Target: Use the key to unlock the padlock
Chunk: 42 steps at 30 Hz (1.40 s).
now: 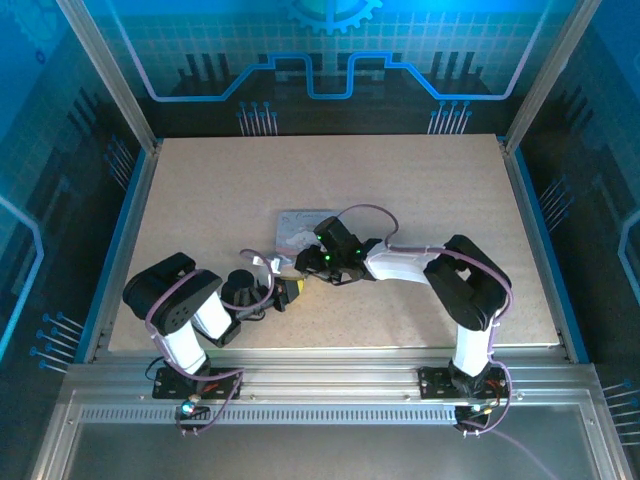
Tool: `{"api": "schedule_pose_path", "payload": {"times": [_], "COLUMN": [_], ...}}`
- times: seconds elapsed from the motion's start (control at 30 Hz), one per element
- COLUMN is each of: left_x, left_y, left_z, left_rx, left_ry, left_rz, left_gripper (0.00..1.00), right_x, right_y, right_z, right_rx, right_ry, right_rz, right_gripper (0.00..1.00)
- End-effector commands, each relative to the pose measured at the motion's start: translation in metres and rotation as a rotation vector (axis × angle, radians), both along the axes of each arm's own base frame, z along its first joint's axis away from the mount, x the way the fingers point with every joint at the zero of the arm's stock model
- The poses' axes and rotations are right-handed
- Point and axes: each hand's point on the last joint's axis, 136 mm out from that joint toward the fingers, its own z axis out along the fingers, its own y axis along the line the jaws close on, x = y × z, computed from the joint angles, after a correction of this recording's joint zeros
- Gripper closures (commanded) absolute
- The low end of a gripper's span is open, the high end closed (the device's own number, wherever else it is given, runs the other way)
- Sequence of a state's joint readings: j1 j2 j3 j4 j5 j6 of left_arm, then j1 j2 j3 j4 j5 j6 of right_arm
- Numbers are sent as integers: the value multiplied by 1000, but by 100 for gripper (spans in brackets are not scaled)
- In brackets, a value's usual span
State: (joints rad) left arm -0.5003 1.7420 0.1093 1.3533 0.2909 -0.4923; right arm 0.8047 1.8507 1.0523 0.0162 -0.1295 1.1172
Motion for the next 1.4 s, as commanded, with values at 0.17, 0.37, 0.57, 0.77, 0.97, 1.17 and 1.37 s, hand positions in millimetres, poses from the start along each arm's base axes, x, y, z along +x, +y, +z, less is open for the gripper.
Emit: {"api": "schedule_pose_path", "payload": {"times": [0.17,0.37,0.57,0.77,0.97,1.17,1.37], "left_x": [-2,0,0,0,4,2,-8], "left_y": [-1,0,-1,-12,-13,-14,-10], "left_z": [10,11,6,14,23,30,41], "left_rx": [-8,14,144,456,729,697,608], "left_ry": [-54,-77,-108,-213,-356,-373,-367], "left_rz": [-12,-9,-3,-37,-26,22,39], "left_gripper": [100,100,100,100,100,100,57], "right_x": [-10,-11,-12,-13,-13,-15,-14], "right_y": [-8,-15,-26,-29,-25,-27,-32], "right_z": [-26,-20,-17,-15,-11,-11,-14], "right_rx": [-84,-124,-207,-227,-188,-177,-158], "right_ry": [65,43,34,47,76,80,88], "right_rz": [-11,-6,-9,-11,-13,-18,-36], "right_gripper": [83,100,100,100,100,100,100]}}
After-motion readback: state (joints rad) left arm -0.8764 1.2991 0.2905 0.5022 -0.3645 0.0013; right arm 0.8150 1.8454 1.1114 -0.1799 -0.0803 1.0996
